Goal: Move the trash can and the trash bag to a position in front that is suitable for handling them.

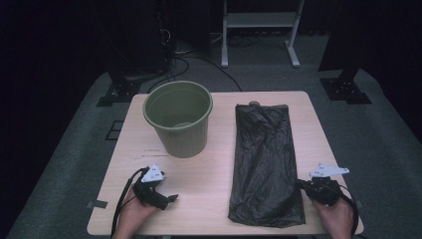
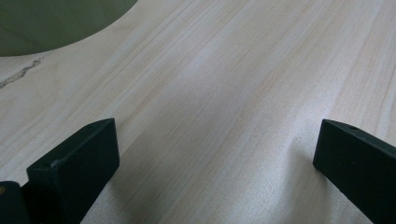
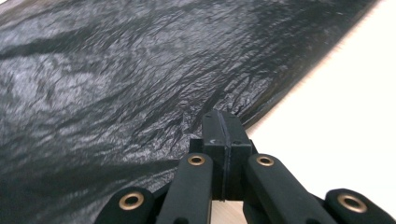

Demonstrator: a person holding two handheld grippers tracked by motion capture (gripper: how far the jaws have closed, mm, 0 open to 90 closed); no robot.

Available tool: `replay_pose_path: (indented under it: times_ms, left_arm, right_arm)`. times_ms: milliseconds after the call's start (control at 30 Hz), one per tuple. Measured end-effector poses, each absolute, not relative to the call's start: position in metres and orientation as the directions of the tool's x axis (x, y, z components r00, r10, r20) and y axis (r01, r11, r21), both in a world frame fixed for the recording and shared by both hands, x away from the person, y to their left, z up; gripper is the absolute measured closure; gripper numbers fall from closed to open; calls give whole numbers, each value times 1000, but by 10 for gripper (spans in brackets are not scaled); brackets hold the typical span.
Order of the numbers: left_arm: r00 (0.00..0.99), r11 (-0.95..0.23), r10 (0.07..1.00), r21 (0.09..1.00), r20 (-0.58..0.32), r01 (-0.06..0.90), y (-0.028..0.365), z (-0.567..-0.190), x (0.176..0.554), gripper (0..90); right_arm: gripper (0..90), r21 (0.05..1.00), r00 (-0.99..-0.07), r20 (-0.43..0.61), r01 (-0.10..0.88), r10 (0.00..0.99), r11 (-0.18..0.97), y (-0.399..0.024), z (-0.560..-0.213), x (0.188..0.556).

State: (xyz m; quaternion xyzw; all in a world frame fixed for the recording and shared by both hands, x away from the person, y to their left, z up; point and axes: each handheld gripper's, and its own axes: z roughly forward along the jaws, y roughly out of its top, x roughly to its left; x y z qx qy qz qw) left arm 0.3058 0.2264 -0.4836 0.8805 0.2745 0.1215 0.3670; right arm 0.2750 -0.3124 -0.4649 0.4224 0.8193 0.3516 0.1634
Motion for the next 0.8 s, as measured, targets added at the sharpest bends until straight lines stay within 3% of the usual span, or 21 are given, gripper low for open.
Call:
replay_pose_path:
  times_ms: [667, 733, 800]
  left_arm:
    - [817, -578, 576, 713, 13, 396, 226, -484, 305, 0]
    - [817, -578, 576, 713, 13, 396, 226, -484, 305, 0]
    - [817, -578, 576, 713, 13, 396, 226, -484, 305, 0]
  right_arm:
    - [898, 684, -469, -18, 638, 883, 353, -381, -470, 274]
    - [839, 694, -463, -20, 632, 886, 346, -382, -468, 273]
    - [712, 704, -460, -16, 625, 888, 337, -381, -464, 273]
